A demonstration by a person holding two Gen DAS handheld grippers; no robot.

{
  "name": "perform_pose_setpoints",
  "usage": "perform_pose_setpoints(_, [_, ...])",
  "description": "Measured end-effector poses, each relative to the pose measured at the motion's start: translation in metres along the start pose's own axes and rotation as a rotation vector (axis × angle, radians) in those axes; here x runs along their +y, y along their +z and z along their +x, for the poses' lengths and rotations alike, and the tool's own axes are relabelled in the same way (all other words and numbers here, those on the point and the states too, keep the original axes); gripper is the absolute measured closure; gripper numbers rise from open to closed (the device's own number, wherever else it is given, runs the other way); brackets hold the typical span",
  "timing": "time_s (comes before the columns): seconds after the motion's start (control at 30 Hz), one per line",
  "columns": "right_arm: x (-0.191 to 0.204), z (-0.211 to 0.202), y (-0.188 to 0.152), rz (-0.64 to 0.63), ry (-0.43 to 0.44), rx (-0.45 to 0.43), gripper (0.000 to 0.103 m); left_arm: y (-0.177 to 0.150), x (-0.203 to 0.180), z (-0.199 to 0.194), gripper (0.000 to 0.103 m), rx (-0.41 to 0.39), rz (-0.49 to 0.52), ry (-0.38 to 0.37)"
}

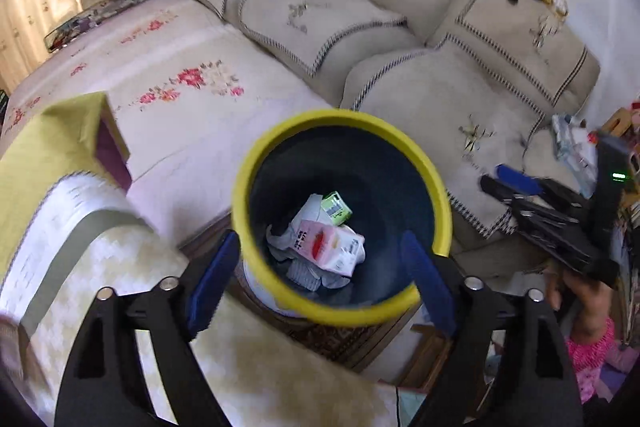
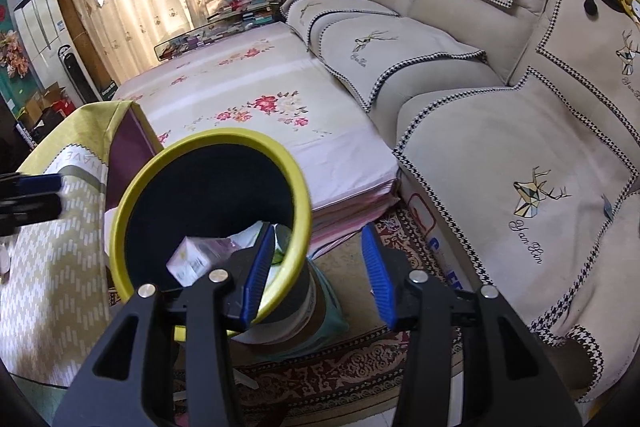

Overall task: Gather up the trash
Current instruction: 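Grasp the brown plastic tray with the right gripper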

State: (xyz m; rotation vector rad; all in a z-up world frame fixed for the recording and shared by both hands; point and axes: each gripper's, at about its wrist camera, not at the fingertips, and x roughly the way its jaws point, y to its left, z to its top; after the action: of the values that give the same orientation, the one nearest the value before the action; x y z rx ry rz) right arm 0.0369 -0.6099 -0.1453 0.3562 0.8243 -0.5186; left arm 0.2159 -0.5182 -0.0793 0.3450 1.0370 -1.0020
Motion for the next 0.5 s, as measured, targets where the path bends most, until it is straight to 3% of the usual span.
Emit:
perform_pose_setpoints(0.07, [0.007,0.003,-0.001,-0.012,0.011,0.007,0.059,-0.020,0.012,-0.031,0.009,-0.057,-0.023,-0.011])
perform_pose_setpoints(0.23, [0.035,0.005,-0.005,-0.048,0.042,0.016,0.058,-0.083,0.047,-0.098,0.005,-0.173,-0.086,-0.010])
perform_pose_setpoints(0.37, [0.061,0.005,-0.007,-0.089,0.065,0.025,0.058,-0.145,0.095,-0.149,0.005,-0.284,-0.157,0.111])
perform_pose_setpoints(0.5, [0.098,0.000,-0.006,-0.144,0.098,0.017,0.056,-0.204,0.160,-0.191,0.005,-0.346,-0.314,0.198])
